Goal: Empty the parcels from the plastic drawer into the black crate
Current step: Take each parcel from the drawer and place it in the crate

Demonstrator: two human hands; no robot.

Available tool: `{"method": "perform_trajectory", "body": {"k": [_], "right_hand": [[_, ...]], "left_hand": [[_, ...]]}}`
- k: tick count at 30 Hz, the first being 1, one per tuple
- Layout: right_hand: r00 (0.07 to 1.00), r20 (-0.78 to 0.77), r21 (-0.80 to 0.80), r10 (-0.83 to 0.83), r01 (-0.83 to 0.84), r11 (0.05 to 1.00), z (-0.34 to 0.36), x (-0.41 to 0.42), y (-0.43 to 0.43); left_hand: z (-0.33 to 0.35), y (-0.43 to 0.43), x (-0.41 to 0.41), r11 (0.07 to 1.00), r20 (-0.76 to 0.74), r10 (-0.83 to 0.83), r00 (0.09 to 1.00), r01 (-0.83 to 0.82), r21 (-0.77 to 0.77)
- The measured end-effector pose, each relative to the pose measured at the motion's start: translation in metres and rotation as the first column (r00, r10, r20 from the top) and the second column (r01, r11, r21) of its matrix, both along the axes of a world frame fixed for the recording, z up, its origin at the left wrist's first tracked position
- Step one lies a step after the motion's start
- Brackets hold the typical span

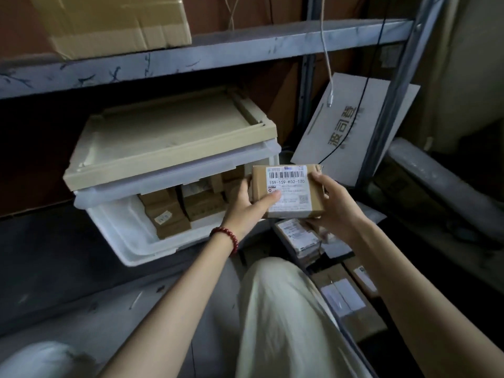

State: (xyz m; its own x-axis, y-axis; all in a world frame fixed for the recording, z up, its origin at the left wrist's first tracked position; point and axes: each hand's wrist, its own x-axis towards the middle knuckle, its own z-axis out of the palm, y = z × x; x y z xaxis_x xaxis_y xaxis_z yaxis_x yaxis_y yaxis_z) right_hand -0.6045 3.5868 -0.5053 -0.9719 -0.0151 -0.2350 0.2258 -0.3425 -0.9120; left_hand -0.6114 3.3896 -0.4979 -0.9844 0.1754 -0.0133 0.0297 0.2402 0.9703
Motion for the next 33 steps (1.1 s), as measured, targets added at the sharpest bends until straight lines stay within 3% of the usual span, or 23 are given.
{"method": "perform_trajectory", "body": {"k": [4, 12, 17, 23, 28, 33], "right_hand": [[0.993, 0.030, 0.056, -0.114, 0.112, 0.992, -0.003, 0.016, 0.050], [0.946, 0.132, 0.203, -0.296, 0.267, 0.942, -0.060, 0.045, 0.118], [0.918, 0.188, 0.266, -0.349, 0.294, 0.918, -0.112, 0.068, 0.132], [0.876, 0.304, 0.157, -0.375, 0.342, 0.927, -0.154, 0.078, 0.130], [0.850, 0.272, 0.113, -0.451, 0.437, 0.892, -0.171, 0.075, 0.128], [0.773, 0.235, 0.124, -0.589, 0.577, 0.807, -0.181, 0.074, 0.131]], "left_hand": [[-0.003, 0.055, -0.007, 0.993, 0.005, -0.080, 0.997, 0.080, -0.089], [-0.065, 0.131, 0.016, 0.970, 0.152, -0.200, 0.968, 0.217, -0.108], [-0.109, 0.148, 0.034, 0.903, 0.208, -0.228, 0.951, 0.287, -0.321], [-0.131, 0.156, 0.027, 0.779, 0.149, -0.272, 0.951, 0.309, -0.546], [-0.140, 0.172, 0.014, 0.756, 0.132, -0.278, 0.951, 0.302, -0.581], [-0.149, 0.204, 0.008, 0.810, 0.166, -0.275, 0.947, 0.321, -0.490]]}}
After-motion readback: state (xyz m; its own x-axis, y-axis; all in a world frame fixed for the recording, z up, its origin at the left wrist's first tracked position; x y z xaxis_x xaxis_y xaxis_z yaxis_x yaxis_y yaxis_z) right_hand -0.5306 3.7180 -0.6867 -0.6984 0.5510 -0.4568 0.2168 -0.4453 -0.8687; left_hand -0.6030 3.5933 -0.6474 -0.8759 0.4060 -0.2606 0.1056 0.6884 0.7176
